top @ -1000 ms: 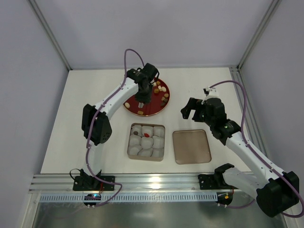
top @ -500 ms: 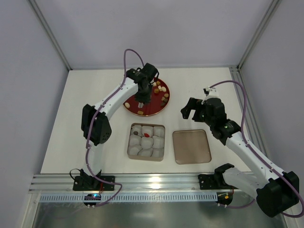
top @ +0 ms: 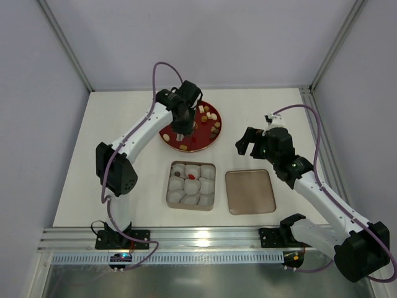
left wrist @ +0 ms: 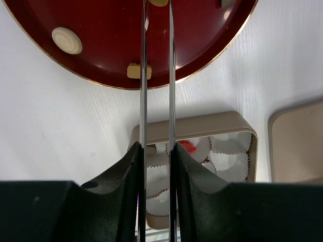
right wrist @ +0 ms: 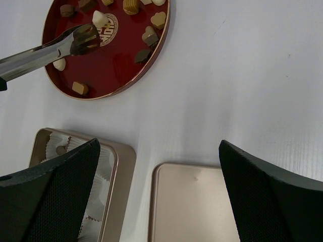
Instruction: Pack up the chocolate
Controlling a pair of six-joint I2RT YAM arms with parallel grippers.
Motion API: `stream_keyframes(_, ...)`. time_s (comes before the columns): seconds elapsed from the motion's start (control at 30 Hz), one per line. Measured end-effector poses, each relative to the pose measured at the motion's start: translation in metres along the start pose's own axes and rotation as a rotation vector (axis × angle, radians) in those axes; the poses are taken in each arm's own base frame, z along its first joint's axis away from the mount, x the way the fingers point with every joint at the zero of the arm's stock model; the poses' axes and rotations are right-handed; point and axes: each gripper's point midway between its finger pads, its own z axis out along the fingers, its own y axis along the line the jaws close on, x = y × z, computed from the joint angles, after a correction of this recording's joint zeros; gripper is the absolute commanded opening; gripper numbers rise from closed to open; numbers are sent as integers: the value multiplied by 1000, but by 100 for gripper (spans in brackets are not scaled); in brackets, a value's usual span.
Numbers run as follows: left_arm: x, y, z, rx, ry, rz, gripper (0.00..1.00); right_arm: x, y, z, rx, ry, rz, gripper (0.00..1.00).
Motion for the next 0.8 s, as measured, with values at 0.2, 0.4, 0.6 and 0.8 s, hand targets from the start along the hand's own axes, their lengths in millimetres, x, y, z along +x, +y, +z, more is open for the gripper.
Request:
stream_keyframes(0.2, 16, -1, -8, 8, 21, 13, 27, 1, 0, 3, 2, 3, -1, 100)
stream_keyframes(0.4, 34, -7, -27, 34, 19, 41, 27, 4, -1, 9, 7, 14, 0, 100)
stream_keyframes(0.6, 50, -15, -56, 75, -12, 65, 27, 5, -1, 13, 6, 19, 4, 100)
stream_keyframes(0.8, 73, -25, -74, 108, -13, 89, 28, 7, -1, 16, 9, 24, 8, 100)
